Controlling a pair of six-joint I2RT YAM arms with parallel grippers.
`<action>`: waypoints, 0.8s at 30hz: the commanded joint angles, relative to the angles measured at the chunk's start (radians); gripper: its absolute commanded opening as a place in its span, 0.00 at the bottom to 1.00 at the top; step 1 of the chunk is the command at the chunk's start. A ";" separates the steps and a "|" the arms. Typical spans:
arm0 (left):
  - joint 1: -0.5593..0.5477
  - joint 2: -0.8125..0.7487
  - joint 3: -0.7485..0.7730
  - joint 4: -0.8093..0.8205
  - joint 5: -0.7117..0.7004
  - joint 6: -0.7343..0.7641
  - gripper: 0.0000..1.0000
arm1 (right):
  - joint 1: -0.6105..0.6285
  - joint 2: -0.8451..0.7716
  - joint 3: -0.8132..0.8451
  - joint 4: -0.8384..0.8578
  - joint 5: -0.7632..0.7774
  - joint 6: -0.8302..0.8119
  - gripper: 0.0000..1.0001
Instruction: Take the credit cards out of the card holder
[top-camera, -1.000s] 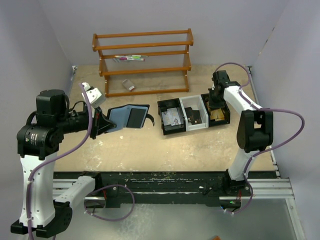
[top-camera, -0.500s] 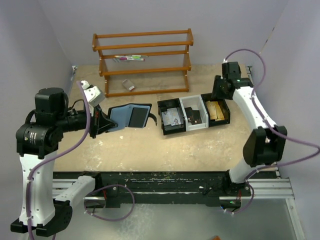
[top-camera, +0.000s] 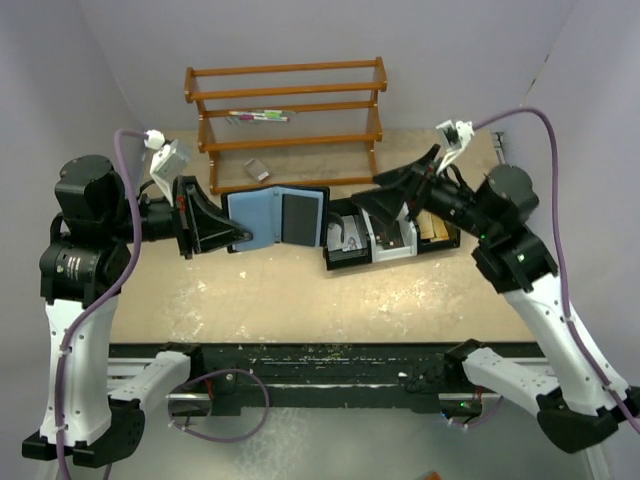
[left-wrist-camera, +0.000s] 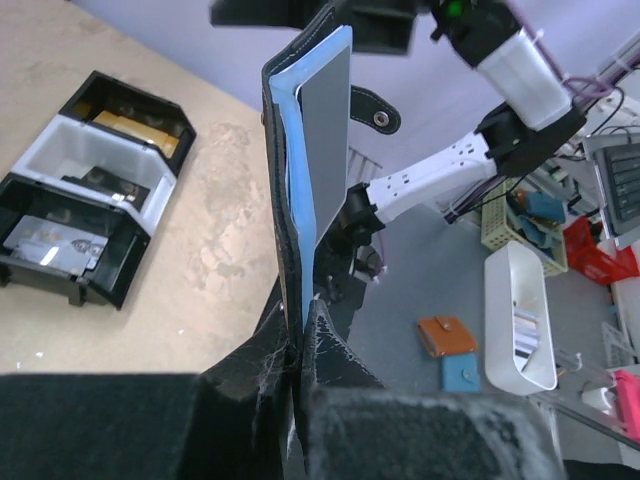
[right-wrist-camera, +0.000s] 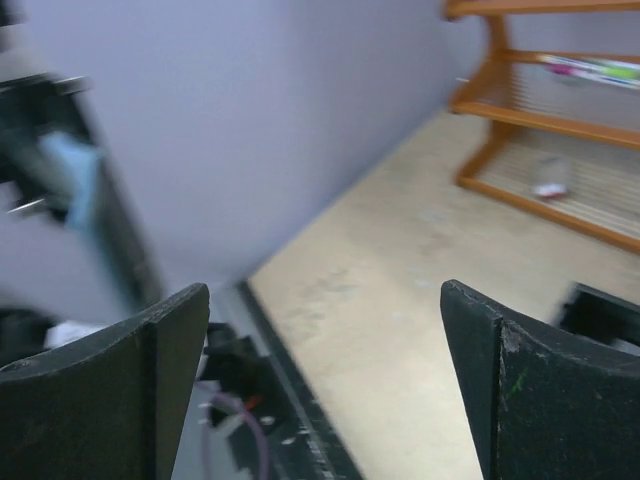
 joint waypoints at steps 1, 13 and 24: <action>-0.002 0.002 -0.020 0.301 0.081 -0.244 0.00 | 0.047 -0.111 -0.147 0.388 -0.164 0.265 1.00; -0.001 0.049 0.049 0.143 -0.096 -0.127 0.00 | 0.313 -0.058 -0.232 0.503 -0.004 0.234 0.97; -0.002 0.017 -0.023 0.189 -0.065 -0.163 0.00 | 0.441 0.105 -0.201 0.666 0.074 0.209 0.68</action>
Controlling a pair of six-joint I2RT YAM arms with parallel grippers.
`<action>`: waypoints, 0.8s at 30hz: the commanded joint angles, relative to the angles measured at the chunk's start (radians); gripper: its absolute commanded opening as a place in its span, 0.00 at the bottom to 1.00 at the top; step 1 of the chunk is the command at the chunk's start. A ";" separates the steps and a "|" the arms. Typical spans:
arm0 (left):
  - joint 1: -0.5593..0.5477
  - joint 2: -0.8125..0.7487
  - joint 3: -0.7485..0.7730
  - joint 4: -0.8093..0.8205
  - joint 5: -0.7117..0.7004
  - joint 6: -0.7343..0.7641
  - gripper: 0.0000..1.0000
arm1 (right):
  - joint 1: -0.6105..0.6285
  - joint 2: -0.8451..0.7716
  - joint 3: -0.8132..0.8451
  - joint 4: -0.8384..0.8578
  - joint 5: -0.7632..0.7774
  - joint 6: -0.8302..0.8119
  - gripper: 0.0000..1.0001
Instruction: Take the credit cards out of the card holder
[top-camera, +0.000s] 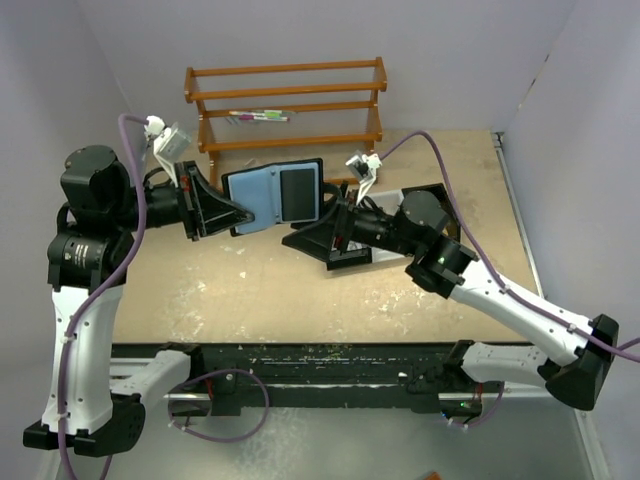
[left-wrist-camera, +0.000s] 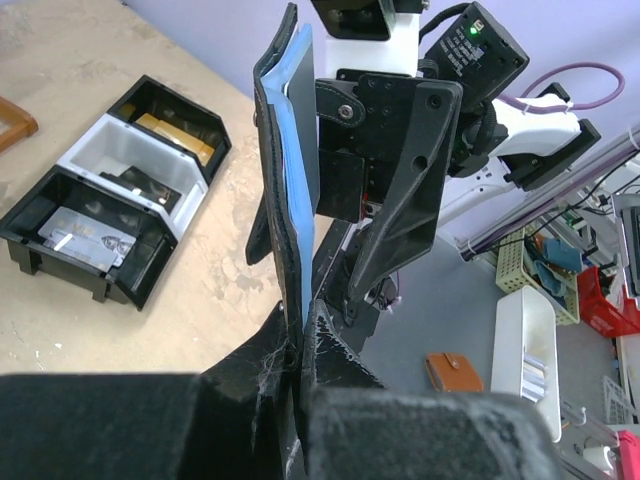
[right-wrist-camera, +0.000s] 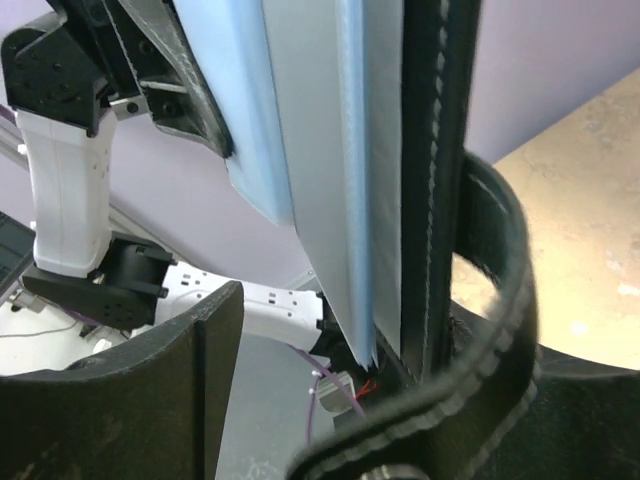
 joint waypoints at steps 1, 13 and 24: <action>-0.001 -0.020 -0.015 0.063 0.036 -0.025 0.00 | 0.017 -0.003 0.031 0.209 0.042 0.016 0.64; -0.001 -0.049 -0.057 0.163 0.156 -0.116 0.00 | 0.019 -0.032 -0.042 0.383 0.027 0.107 0.48; -0.001 -0.071 -0.067 0.188 0.197 -0.147 0.00 | 0.018 -0.093 -0.067 0.309 0.002 0.099 0.35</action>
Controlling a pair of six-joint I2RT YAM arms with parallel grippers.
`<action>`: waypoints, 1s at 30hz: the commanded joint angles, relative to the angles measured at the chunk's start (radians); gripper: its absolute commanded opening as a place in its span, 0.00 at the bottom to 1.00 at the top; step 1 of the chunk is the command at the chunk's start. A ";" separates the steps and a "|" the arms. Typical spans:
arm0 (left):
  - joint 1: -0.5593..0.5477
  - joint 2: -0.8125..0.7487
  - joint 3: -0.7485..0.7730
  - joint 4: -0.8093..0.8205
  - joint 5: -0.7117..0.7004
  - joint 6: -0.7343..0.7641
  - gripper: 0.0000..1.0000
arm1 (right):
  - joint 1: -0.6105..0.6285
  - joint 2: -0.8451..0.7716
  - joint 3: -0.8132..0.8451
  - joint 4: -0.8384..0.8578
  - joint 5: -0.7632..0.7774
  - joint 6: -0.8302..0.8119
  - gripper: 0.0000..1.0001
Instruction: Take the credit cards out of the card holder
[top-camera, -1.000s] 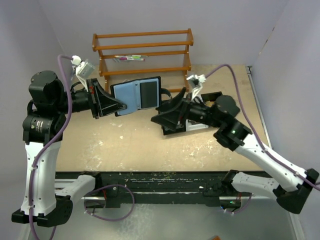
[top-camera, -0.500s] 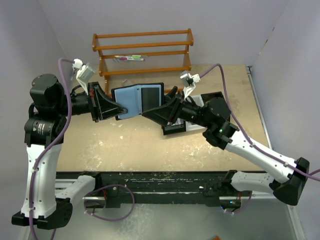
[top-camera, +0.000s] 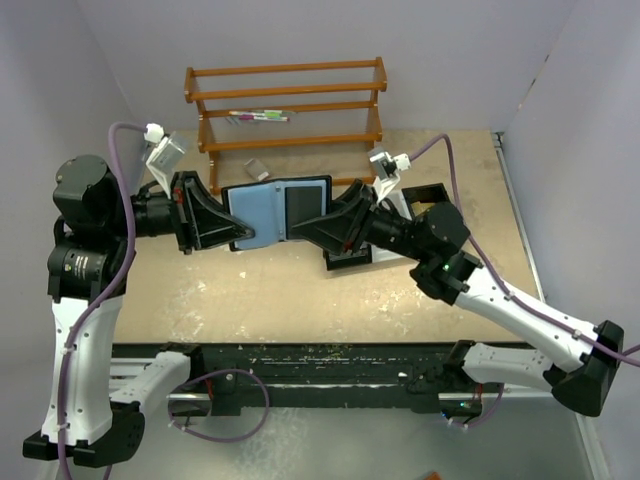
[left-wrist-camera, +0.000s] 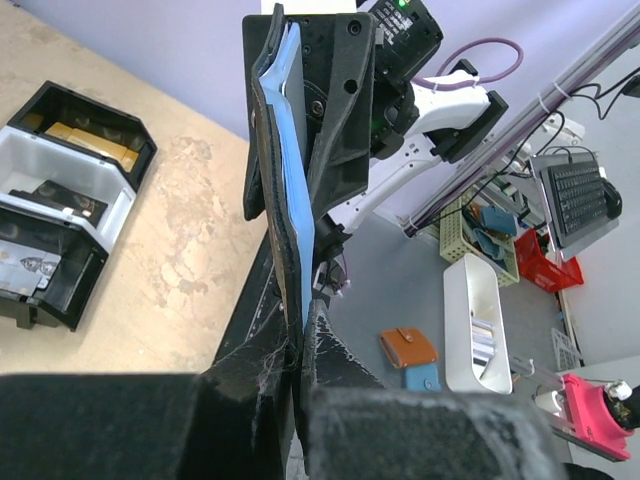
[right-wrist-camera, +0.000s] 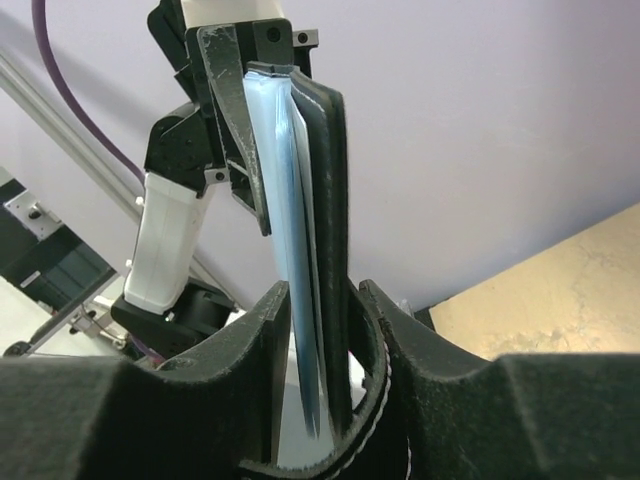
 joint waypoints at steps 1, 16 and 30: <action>-0.001 -0.016 -0.003 0.053 0.030 -0.023 0.00 | 0.002 -0.085 -0.003 -0.007 0.002 -0.015 0.31; -0.001 0.014 0.193 -0.544 -0.191 0.732 0.73 | 0.003 0.105 0.425 -0.891 -0.096 -0.409 0.00; -0.001 0.043 0.036 -0.678 -0.193 1.020 0.74 | 0.147 0.302 0.553 -1.126 -0.144 -0.591 0.00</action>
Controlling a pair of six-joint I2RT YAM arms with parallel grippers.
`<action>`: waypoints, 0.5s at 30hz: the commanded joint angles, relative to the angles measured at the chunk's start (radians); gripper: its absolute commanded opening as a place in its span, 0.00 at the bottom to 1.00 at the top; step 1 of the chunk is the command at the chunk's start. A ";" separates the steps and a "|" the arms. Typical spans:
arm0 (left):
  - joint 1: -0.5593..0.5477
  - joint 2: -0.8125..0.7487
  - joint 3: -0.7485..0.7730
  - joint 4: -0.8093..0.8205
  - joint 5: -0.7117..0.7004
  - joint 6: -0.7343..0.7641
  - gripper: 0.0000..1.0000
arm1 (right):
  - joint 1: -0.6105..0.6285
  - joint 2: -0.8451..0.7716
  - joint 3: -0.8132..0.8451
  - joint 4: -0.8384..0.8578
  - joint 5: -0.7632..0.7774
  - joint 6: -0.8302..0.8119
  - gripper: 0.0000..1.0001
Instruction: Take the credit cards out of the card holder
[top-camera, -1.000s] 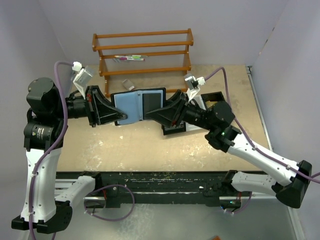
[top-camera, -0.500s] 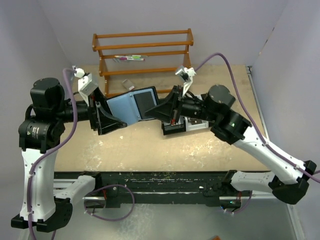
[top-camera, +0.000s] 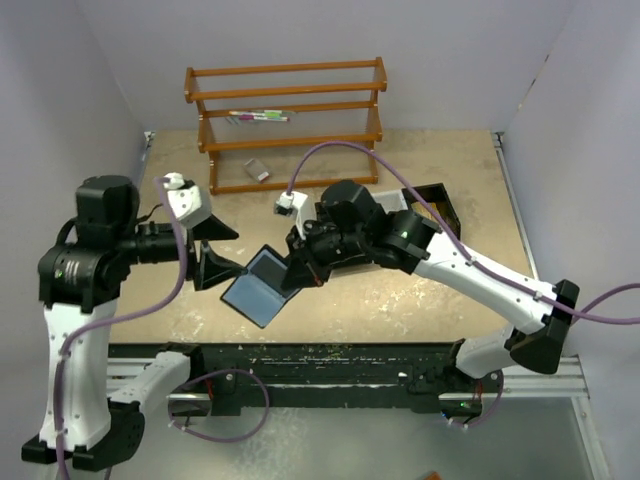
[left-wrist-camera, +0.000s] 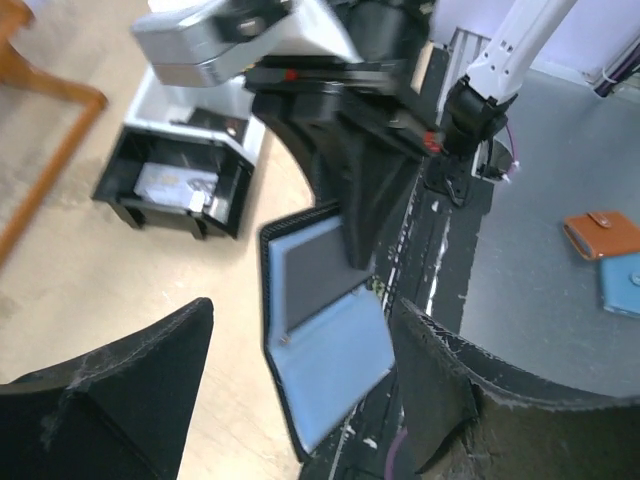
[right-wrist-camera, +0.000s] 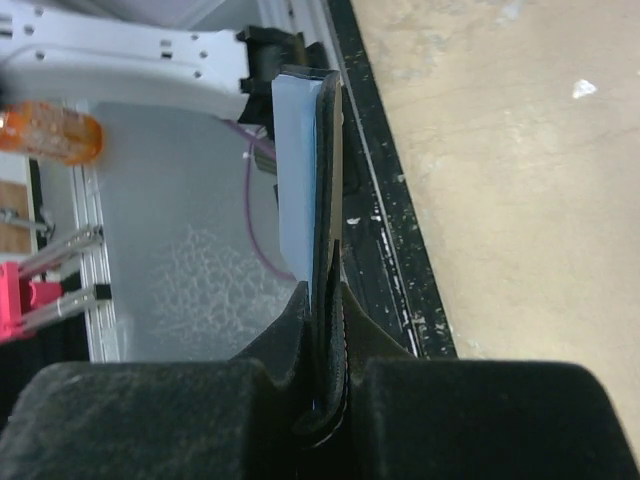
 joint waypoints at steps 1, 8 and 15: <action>-0.001 0.058 -0.063 -0.071 0.012 0.137 0.74 | 0.045 0.004 0.102 -0.007 -0.060 -0.073 0.00; -0.001 0.047 -0.092 -0.110 0.044 0.168 0.75 | 0.086 0.061 0.188 -0.046 -0.109 -0.121 0.00; -0.001 0.059 -0.105 -0.216 0.172 0.227 0.75 | 0.086 0.099 0.260 -0.094 -0.139 -0.150 0.00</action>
